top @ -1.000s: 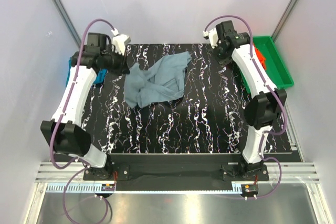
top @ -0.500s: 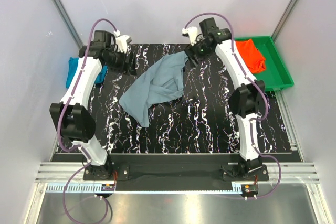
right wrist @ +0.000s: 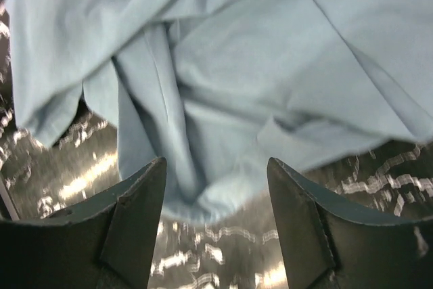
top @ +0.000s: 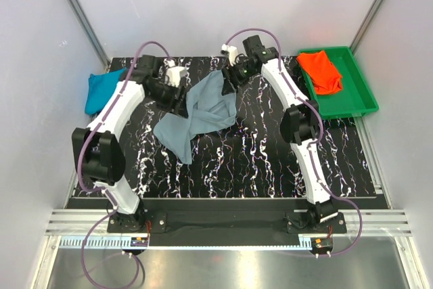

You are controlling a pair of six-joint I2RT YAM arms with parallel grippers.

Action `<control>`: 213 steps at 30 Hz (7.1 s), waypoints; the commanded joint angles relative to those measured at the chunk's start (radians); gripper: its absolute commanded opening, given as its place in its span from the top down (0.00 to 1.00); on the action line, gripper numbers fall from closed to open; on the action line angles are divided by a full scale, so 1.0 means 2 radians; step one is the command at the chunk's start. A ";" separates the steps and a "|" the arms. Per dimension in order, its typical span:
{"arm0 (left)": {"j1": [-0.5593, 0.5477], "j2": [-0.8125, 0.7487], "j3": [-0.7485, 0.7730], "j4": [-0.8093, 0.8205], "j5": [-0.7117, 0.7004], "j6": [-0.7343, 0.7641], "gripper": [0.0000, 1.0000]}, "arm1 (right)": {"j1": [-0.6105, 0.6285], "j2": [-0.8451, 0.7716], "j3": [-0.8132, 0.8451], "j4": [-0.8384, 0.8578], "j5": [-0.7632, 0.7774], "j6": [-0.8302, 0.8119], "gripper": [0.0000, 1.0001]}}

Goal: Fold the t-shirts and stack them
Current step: Flatten the tshirt out

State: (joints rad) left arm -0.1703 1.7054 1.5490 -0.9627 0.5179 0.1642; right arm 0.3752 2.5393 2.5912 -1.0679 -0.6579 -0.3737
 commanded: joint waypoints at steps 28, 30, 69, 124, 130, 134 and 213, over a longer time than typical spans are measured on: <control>-0.008 0.243 0.144 0.000 -0.073 0.005 0.30 | -0.029 -0.025 -0.178 -0.004 0.046 0.040 0.32; -0.003 0.253 0.154 0.004 -0.078 0.006 0.30 | -0.030 -0.043 -0.197 -0.004 0.057 0.038 0.32; -0.015 0.140 0.114 0.007 -0.049 0.001 0.29 | -0.023 0.068 0.001 0.090 0.100 0.010 0.33; -0.035 0.190 0.144 0.006 -0.040 -0.014 0.30 | -0.025 -0.176 -0.043 -0.139 -0.015 -0.014 1.00; -0.034 0.187 0.144 0.007 -0.045 -0.012 0.30 | -0.048 -0.174 -0.060 -0.162 -0.035 -0.026 1.00; -0.034 0.185 0.141 0.003 -0.045 -0.011 0.30 | -0.100 -0.067 0.032 -0.111 0.001 0.016 1.00; -0.038 0.158 0.113 0.010 -0.076 -0.008 0.27 | 0.054 -0.016 -0.138 0.104 0.317 -0.003 0.40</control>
State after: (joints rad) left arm -0.2440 2.0579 1.7885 -0.9668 0.3988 0.1455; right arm 0.4660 2.4737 2.2841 -0.8291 -0.0437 -0.3927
